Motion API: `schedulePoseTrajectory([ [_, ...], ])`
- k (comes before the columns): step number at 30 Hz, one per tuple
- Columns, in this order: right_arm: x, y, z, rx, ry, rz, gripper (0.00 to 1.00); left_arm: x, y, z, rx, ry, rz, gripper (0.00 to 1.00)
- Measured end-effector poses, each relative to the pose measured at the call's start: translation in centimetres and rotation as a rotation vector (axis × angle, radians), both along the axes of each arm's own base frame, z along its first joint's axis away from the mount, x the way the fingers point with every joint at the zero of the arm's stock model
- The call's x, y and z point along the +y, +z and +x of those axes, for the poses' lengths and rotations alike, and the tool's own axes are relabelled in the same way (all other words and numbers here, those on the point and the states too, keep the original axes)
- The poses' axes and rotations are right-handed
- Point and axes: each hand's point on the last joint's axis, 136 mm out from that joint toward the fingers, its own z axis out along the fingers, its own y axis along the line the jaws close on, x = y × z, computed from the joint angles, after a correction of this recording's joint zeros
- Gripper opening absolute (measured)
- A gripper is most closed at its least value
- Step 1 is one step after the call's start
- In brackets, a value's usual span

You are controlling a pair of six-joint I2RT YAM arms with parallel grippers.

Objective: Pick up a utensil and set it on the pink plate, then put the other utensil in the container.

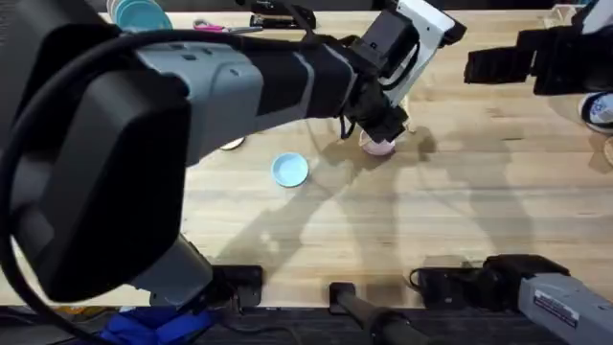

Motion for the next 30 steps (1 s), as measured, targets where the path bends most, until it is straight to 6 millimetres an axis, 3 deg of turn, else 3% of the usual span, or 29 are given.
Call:
schedulePoseTrajectory([
  [13,0.0,0.0,0.0,0.0,0.0,0.0,0.998,0.2,-0.3,-0.2,0.018,0.007,0.011,0.042],
  [20,0.0,0.0,0.0,0.0,0.0,0.0,0.998,0.4,-2.2,-0.4,0.051,0.01,0.04,0.042],
  [30,0.0,0.0,0.0,0.001,0.0,0.0,0.998,0.3,-2.3,-0.4,0.051,0.01,0.04,0.052],
])
